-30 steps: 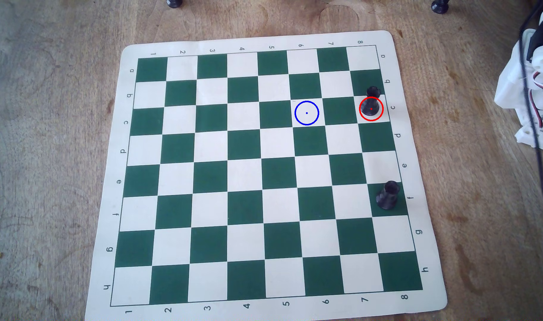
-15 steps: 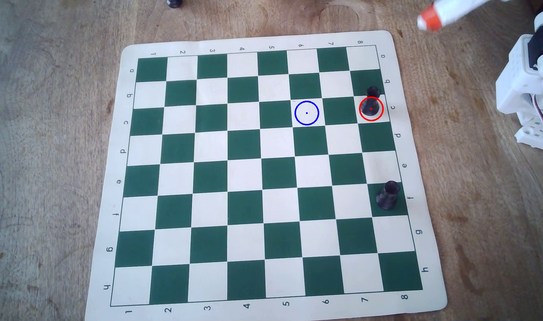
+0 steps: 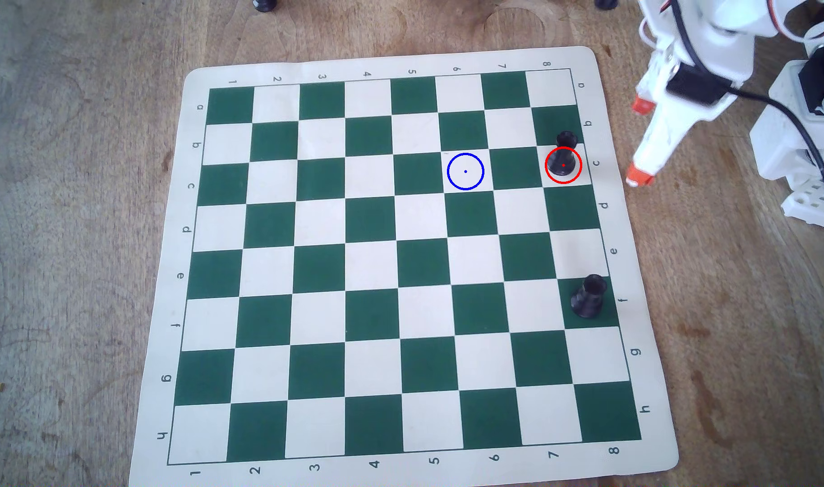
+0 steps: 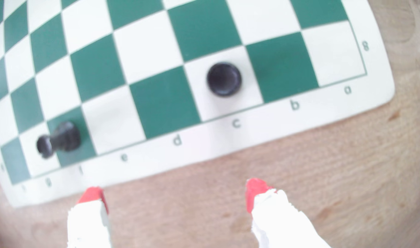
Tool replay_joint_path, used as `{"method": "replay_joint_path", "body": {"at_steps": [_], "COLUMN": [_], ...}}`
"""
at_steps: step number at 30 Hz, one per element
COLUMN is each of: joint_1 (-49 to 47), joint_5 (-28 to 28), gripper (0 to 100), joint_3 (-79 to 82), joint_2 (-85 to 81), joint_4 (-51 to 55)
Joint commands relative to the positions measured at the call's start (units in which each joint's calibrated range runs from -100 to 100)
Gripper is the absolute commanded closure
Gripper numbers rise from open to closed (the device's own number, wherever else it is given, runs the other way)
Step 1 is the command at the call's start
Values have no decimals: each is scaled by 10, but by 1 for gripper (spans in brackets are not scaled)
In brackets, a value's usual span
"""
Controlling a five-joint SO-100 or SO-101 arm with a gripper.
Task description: Move the chess piece from red to blue
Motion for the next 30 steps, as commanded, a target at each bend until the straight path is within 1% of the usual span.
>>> {"method": "replay_joint_path", "body": {"at_steps": [1,2,6,10,16,21,23,27,30], "joint_1": [6,10,27,35,52,51,51,48,48], "joint_5": [-4,-4,0,0,1,1,1,1,1], "gripper": [69,70,73,73,74,78,78,84,84], "joint_3": [15,18,18,18,17,13,12,12,12], "joint_2": [52,74,119,143,198,223,227,233,231], "joint_4": [-102,-128,-180,-202,-262,-282,-287,-290,-290]}}
